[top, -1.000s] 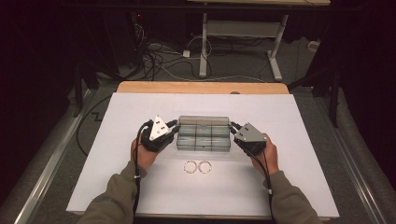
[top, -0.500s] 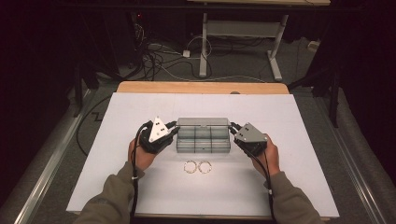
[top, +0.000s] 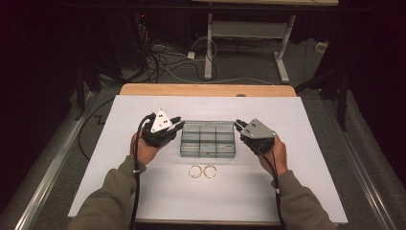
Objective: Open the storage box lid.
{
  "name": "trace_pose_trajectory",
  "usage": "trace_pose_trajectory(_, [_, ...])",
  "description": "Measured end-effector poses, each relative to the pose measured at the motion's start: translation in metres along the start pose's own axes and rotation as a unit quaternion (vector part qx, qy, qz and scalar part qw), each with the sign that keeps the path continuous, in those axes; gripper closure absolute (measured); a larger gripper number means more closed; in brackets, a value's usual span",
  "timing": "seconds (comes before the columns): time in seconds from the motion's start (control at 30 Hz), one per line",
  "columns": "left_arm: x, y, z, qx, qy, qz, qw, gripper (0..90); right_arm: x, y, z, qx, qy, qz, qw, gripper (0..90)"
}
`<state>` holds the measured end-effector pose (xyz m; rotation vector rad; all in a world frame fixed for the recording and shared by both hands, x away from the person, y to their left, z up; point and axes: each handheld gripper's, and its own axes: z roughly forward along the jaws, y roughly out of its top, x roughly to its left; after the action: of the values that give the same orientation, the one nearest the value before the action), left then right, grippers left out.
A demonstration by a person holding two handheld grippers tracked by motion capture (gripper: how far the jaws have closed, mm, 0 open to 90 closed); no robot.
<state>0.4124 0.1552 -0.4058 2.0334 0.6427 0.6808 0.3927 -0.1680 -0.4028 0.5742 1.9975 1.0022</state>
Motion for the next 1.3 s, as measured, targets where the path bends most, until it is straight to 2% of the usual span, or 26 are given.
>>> trace_pose_trajectory(0.1, [0.005,0.003,0.002,-0.005,0.001,-0.005,1.0000,71.4,-0.003,0.004,0.003,0.000,-0.004,-0.008,1.0000,83.7])
trace_pose_trajectory(0.23, [0.013,0.008,0.007,-0.006,-0.001,-0.018,0.9998,70.8,-0.009,0.009,0.008,-0.003,-0.007,0.000,1.0000,83.3])
trace_pose_trajectory(0.37, [0.019,0.013,0.015,-0.004,0.002,-0.022,0.9998,70.7,-0.017,0.012,0.016,-0.007,-0.006,0.019,0.9998,82.8])
trace_pose_trajectory(0.43, [0.022,0.014,0.020,-0.004,-0.001,-0.031,0.9995,70.8,-0.021,0.014,0.019,-0.008,-0.005,0.028,0.9996,82.3])
trace_pose_trajectory(0.63, [0.030,0.019,0.030,-0.004,0.004,-0.036,0.9993,69.7,-0.031,0.019,0.030,-0.003,-0.004,0.041,0.9991,81.4])
trace_pose_trajectory(0.67, [0.031,0.020,0.031,-0.005,0.009,-0.030,0.9995,69.2,-0.033,0.019,0.032,-0.002,-0.005,0.043,0.9991,81.2])
trace_pose_trajectory(0.73, [0.033,0.021,0.034,-0.003,0.008,-0.039,0.9992,68.7,-0.036,0.019,0.036,-0.004,-0.005,0.050,0.9987,80.7])
trace_pose_trajectory(0.9, [0.037,0.018,0.041,-0.020,0.006,-0.060,0.9980,67.9,-0.040,0.017,0.045,-0.013,-0.005,0.085,0.9963,79.4])
trace_pose_trajectory(1.17, [0.040,0.009,0.051,-0.053,0.004,-0.103,0.9933,67.9,-0.039,0.008,0.059,-0.014,-0.008,0.124,0.9921,77.7])
trace_pose_trajectory(1.23, [0.040,0.007,0.053,-0.057,0.007,-0.108,0.9925,67.9,-0.039,0.005,0.062,-0.016,-0.007,0.136,0.9905,77.2])
trace_pose_trajectory(1.3, [0.040,0.006,0.055,-0.052,0.011,-0.107,0.9928,68.0,-0.038,0.003,0.064,-0.018,-0.008,0.147,0.9890,77.0])
